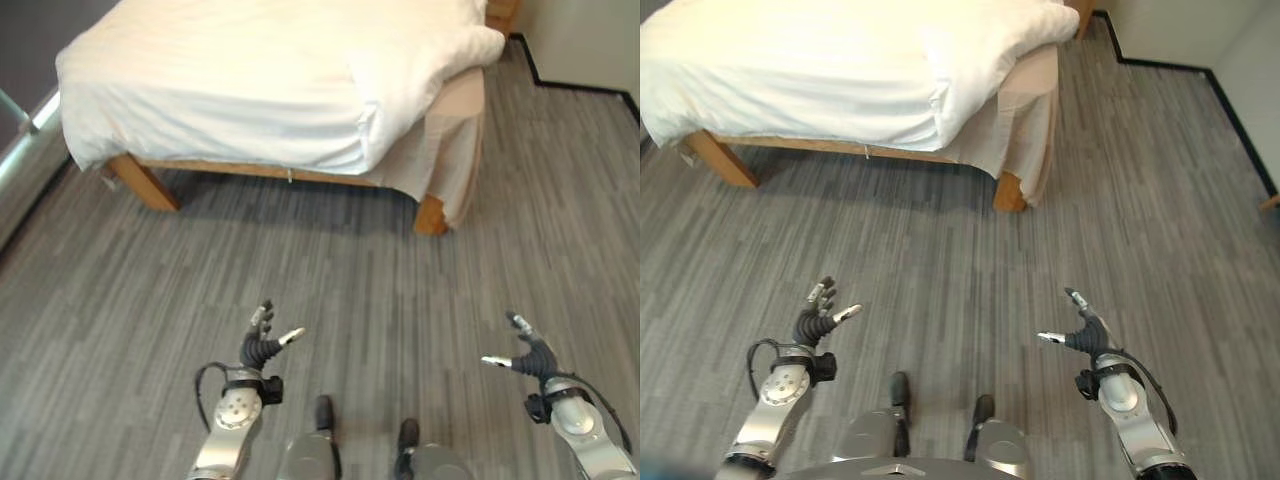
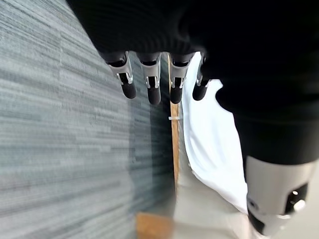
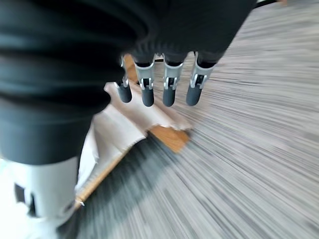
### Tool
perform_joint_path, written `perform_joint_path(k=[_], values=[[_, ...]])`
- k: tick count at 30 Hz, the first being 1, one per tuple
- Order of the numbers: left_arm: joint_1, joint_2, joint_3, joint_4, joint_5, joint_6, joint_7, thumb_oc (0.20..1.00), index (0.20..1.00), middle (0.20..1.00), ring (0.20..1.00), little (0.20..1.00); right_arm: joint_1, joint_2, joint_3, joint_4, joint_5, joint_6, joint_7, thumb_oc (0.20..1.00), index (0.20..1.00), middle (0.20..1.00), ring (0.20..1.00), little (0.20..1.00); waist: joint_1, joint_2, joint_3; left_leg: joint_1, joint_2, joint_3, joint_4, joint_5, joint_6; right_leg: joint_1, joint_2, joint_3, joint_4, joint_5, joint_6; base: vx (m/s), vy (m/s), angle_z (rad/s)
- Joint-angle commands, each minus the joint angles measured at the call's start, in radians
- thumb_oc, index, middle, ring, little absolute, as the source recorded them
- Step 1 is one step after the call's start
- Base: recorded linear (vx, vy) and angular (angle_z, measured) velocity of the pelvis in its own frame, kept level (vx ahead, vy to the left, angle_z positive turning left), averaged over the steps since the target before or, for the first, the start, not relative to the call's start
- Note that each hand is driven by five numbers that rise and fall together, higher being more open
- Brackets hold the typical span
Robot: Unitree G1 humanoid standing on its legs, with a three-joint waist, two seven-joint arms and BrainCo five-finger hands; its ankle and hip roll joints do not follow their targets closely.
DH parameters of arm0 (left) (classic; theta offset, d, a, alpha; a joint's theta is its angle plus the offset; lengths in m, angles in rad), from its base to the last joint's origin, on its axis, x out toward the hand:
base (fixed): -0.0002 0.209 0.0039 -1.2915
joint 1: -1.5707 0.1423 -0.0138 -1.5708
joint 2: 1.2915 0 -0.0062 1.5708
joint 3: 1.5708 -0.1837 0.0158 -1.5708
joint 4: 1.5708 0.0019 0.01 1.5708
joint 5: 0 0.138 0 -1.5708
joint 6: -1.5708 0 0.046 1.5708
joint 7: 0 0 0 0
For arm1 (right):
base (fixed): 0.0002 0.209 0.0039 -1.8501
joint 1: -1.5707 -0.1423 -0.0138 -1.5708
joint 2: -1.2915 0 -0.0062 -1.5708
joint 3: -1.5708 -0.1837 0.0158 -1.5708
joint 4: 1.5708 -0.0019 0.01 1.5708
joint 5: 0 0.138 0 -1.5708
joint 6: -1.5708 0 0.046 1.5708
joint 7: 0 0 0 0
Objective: Making the bed.
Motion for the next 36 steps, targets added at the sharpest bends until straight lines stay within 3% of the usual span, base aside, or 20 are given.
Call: perform_joint_path(k=[1, 3, 4, 5, 7, 9, 11, 15, 20, 21, 22, 23, 25, 26, 28, 30, 31, 32, 34, 36], values=[[-0.007, 0.06, 0.012, -0.06, 0.019, -0.043, 0.016, 1.0, 1.0, 1.0, 1.0, 1.0, -0.024, -0.031, 0.027, -0.059, -0.038, -0.02, -0.013, 1.0, 1.0, 1.0, 1.0, 1.0, -0.029, -0.005, -0.06, -0.064, 0.001, 0.098, -0.075, 0.085, 0.02, 0.057, -0.028, -0.027, 0.311, 0.058, 0.104, 0.26, 0.164, -0.61], [-0.01, 0.076, 0.018, -0.071, 0.025, -0.044, 0.025, 1.0, 1.0, 1.0, 1.0, 1.0, -0.038, -0.029, 0.032, -0.063, -0.046, -0.023, -0.017, 1.0, 1.0, 1.0, 1.0, 1.0, -0.037, 0.003, -0.045, -0.029, 0.004, 0.104, -0.075, 0.063, 0.031, -0.015, -0.047, -0.025, 0.419, 0.1, 0.123, 0.28, 0.152, -0.6], [-0.022, 0.096, 0.033, -0.079, 0.019, -0.04, 0.036, 1.0, 1.0, 1.0, 1.0, 1.0, -0.058, -0.025, 0.039, -0.069, -0.063, -0.014, -0.025, 1.0, 1.0, 1.0, 1.0, 1.0, -0.043, 0.013, -0.02, 0.027, 0.013, 0.107, -0.075, 0.03, 0.036, -0.078, -0.125, -0.082, 0.467, 0.147, 0.122, 0.38, 0.101, -0.46], [-0.023, 0.103, 0.042, -0.08, 0.019, -0.035, 0.038, 1.0, 1.0, 1.0, 1.0, 1.0, -0.06, -0.022, 0.039, -0.071, -0.067, -0.011, -0.026, 1.0, 1.0, 1.0, 1.0, 1.0, -0.041, 0.02, -0.018, 0.045, 0.02, 0.104, -0.075, 0.013, 0.028, -0.096, -0.159, -0.102, 0.443, 0.138, 0.117, 0.35, 0.088, -0.3], [-0.016, 0.106, 0.057, -0.084, 0.015, -0.035, 0.035, 1.0, 1.0, 1.0, 1.0, 1.0, -0.048, -0.016, 0.026, -0.096, -0.051, -0.006, -0.015, 1.0, 1.0, 1.0, 1.0, 1.0, -0.056, 0.025, -0.001, 0.071, 0.033, 0.105, -0.075, 0.009, 0.016, -0.124, -0.143, -0.119, 0.35, 0.103, 0.086, 0.33, -0.025, -0.14], [-0.013, 0.1, 0.064, -0.076, 0.01, -0.04, 0.036, 1.0, 1.0, 1.0, 1.0, 1.0, -0.023, -0.012, 0.009, -0.12, -0.025, -0.016, -0.013, 1.0, 1.0, 1.0, 1.0, 1.0, -0.081, 0.019, 0.004, 0.087, 0.025, 0.081, -0.075, -0.014, 0.0, -0.166, -0.061, -0.062, 0.15, 0.068, 0.063, 0.44, -0.087, -0.13], [-0.022, 0.093, 0.067, -0.06, 0.023, -0.037, 0.028, 1.0, 1.0, 1.0, 1.0, 1.0, 0.003, -0.001, -0.002, -0.129, -0.011, -0.021, -0.016, 1.0, 1.0, 1.0, 1.0, 1.0, -0.096, 0.012, 0.004, 0.106, 0.021, 0.061, -0.075, -0.034, -0.018, -0.162, -0.035, -0.046, -0.041, 0.115, 0.062, 0.32, -0.097, 0.04], [-0.05, 0.085, 0.062, -0.033, 0.061, -0.037, 0.021, 1.0, 1.0, 1.0, 1.0, 1.0, 0.032, 0.009, -0.024, -0.143, -0.044, -0.015, -0.021, 1.0, 1.0, 1.0, 1.0, 1.0, -0.126, 0.02, -0.002, 0.156, 0.039, 0.027, -0.075, -0.08, -0.058, -0.323, -0.075, -0.024, -0.113, 0.202, 0.106, 0.39, -0.166, 0.71], [-0.043, 0.069, 0.053, -0.027, 0.066, -0.04, 0.027, 1.0, 1.0, 1.0, 1.0, 1.0, 0.039, -0.002, -0.035, -0.158, -0.042, -0.02, -0.02, 1.0, 1.0, 1.0, 1.0, 1.0, -0.142, 0.026, -0.02, 0.254, 0.048, -0.006, -0.075, -0.122, -0.066, -0.247, -0.064, -0.067, -0.113, 0.243, 0.081, 0.35, -0.215, 0.49], [-0.025, 0.054, 0.059, -0.032, 0.042, -0.044, 0.027, 1.0, 1.0, 1.0, 1.0, 1.0, 0.041, -0.015, -0.036, -0.155, -0.003, -0.025, -0.004, 1.0, 1.0, 1.0, 1.0, 1.0, -0.141, 0.052, -0.028, 0.241, 0.083, -0.023, 0.082, -0.099, -0.077, -0.189, -0.024, -0.062, -0.113, 0.211, 0.053, 0.36, -0.302, 0.25], [-0.025, 0.054, 0.059, -0.032, 0.042, -0.044, 0.027, 1.0, 1.0, 1.0, 1.0, 1.0, 0.041, -0.015, -0.036, -0.155, -0.003, -0.025, -0.004, 1.0, 1.0, 1.0, 1.0, 1.0, -0.143, 0.05, -0.03, 0.235, 0.081, -0.025, 0.087, -0.098, -0.078, -0.192, -0.027, -0.063, -0.113, 0.213, 0.052, 0.31, -0.32, 0.11], [-0.019, 0.042, 0.056, -0.041, 0.023, -0.043, 0.024, 1.0, 1.0, 1.0, 1.0, 1.0, 0.037, -0.029, -0.03, -0.159, 0.007, -0.028, -0.001, 1.0, 1.0, 1.0, 1.0, 1.0, -0.133, 0.057, -0.019, 0.156, 0.108, -0.039, 0.248, -0.061, -0.084, -0.146, -0.014, -0.071, -0.113, 0.192, 0.025, 0.1, -0.237, 0.08], [-0.051, 0.029, 0.027, -0.05, -0.038, -0.046, 0.01, 1.0, 1.0, 1.0, 1.0, 1.0, 0.022, -0.061, -0.026, -0.15, 0.023, -0.026, -0.012, 1.0, 1.0, 1.0, 1.0, 1.0, -0.117, 0.059, 0.045, -0.011, 0.138, -0.066, 0.546, 0.063, -0.099, -0.052, -0.012, -0.094, -0.113, 0.119, -0.044, 0.16, -0.351, 0.16], [-0.052, 0.029, 0.027, -0.05, -0.038, -0.046, 0.01, 1.0, 1.0, 1.0, 1.0, 1.0, 0.021, -0.061, -0.026, -0.15, 0.023, -0.027, -0.012, 1.0, 1.0, 1.0, 1.0, 1.0, -0.119, 0.06, 0.045, -0.014, 0.14, -0.069, 0.55, 0.062, -0.1, -0.051, -0.01, -0.096, -0.113, 0.118, -0.044, 0.14, -0.23, 0.08], [-0.062, 0.023, 0.025, -0.055, -0.037, -0.043, 0.009, 1.0, 1.0, 1.0, 1.0, 1.0, 0.023, -0.057, -0.036, -0.152, 0.031, -0.018, -0.012, 1.0, 1.0, 1.0, 1.0, 1.0, -0.111, 0.062, 0.058, -0.073, 0.13, -0.018, 0.465, 0.044, -0.094, -0.021, -0.016, -0.1, -0.113, 0.085, -0.042, 0.16, -0.071, -0.08], [-0.065, 0.015, 0.025, -0.06, -0.036, -0.043, 0.018, 1.0, 1.0, 1.0, 1.0, 1.0, 0.017, -0.057, -0.038, -0.154, 0.048, -0.018, -0.008, 1.0, 1.0, 1.0, 1.0, 1.0, -0.102, 0.074, 0.049, -0.105, 0.076, -0.011, 0.307, 0.012, -0.071, -0.01, -0.013, -0.094, -0.113, 0.078, -0.028, 0.28, 0.0, 0.1], [-0.063, 0.012, 0.025, -0.059, -0.03, -0.044, 0.022, 1.0, 1.0, 1.0, 1.0, 1.0, 0.017, -0.057, -0.036, -0.154, 0.055, -0.02, -0.005, 1.0, 1.0, 1.0, 1.0, 1.0, -0.096, 0.08, 0.044, -0.099, 0.057, -0.019, 0.222, 0.026, -0.065, -0.007, -0.009, -0.088, -0.113, 0.072, -0.021, 0.36, 0.081, -0.01], [-0.061, 0.007, 0.028, -0.053, -0.023, -0.044, 0.029, 1.0, 1.0, 1.0, 1.0, 1.0, 0.016, -0.063, -0.032, -0.146, 0.055, -0.025, -0.007, 1.0, 1.0, 1.0, 1.0, 1.0, -0.087, 0.104, 0.042, -0.141, 0.083, -0.016, 0.037, 0.126, -0.087, 0.006, 0.006, -0.087, -0.113, 0.052, -0.009, 0.34, 0.088, -0.25], [-0.051, -0.01, 0.018, -0.048, -0.015, -0.049, 0.024, 1.0, 1.0, 1.0, 1.0, 1.0, 0.01, -0.079, -0.029, -0.138, 0.05, -0.026, 0.001, 1.0, 1.0, 1.0, 1.0, 1.0, -0.083, 0.116, 0.036, -0.133, 0.094, -0.024, -0.075, 0.186, -0.104, 0.029, 0.008, -0.09, -0.113, 0.042, -0.011, 0.29, 0.086, -0.39], [-0.043, -0.015, 0.021, -0.055, -0.015, -0.049, 0.022, 1.0, 1.0, 1.0, 1.0, 1.0, 0.005, -0.085, -0.03, -0.138, 0.048, -0.025, 0.0, 1.0, 1.0, 1.0, 1.0, 1.0, -0.081, 0.113, 0.033, -0.164, 0.101, -0.025, -0.075, 0.184, -0.115, 0.042, 0.006, -0.089, -0.113, 0.033, -0.01, 0.2, 0.055, -0.19]])
